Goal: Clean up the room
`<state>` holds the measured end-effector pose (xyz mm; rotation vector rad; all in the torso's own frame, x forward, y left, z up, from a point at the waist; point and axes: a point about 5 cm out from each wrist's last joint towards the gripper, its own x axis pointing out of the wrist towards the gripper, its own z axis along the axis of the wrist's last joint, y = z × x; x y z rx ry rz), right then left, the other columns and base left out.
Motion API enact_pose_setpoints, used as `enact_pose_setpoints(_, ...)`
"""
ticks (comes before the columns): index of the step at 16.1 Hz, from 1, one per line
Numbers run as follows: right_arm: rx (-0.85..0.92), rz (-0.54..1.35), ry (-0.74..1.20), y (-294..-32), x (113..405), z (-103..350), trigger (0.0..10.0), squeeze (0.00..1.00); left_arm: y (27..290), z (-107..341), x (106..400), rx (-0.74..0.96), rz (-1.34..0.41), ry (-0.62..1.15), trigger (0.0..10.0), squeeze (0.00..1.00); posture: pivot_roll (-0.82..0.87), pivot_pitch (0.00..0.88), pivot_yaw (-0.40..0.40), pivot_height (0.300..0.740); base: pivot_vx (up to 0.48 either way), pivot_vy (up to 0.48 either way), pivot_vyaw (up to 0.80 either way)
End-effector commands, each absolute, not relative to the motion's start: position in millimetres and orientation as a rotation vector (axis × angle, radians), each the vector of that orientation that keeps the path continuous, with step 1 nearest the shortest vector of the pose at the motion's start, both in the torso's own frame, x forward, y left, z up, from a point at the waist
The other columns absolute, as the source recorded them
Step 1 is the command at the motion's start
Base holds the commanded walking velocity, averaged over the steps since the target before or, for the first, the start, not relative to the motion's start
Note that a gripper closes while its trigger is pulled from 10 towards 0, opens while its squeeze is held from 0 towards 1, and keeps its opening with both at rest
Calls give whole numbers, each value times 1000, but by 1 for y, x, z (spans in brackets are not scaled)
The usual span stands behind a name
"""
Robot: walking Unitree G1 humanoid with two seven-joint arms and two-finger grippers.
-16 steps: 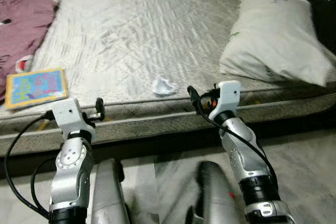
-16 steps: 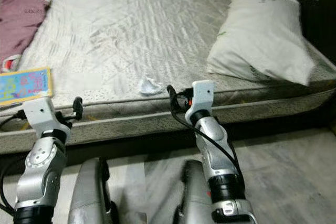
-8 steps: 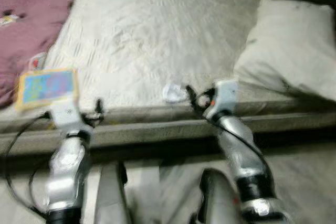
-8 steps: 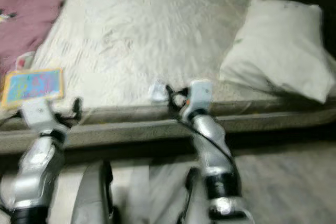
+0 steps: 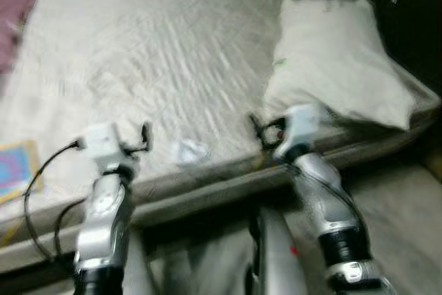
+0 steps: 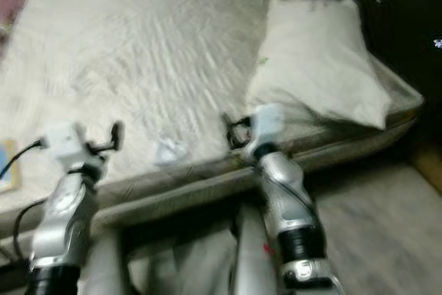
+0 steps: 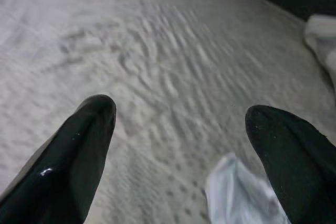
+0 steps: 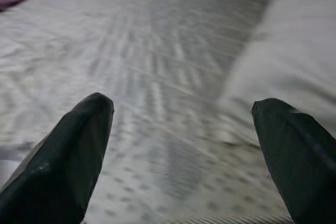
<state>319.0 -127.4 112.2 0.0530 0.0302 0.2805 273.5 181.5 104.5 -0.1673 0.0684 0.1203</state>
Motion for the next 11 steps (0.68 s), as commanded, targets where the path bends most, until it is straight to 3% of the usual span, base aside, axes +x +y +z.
enact_pose_setpoints(1,61,311,29,-116,319,113,10000,0,193,100,269,-153,157,89,10000,0,-71,45,-26,515,0,0,0)
enact_pose_setpoints(3,53,317,32,-116,320,111,10000,0,195,100,269,-153,159,91,10000,0,-66,40,-25,515,0,0,319)
enact_pose_setpoints(11,-1,394,150,-108,324,92,10000,0,199,95,259,-96,187,150,10000,0,-22,46,-22,515,0,0,719)
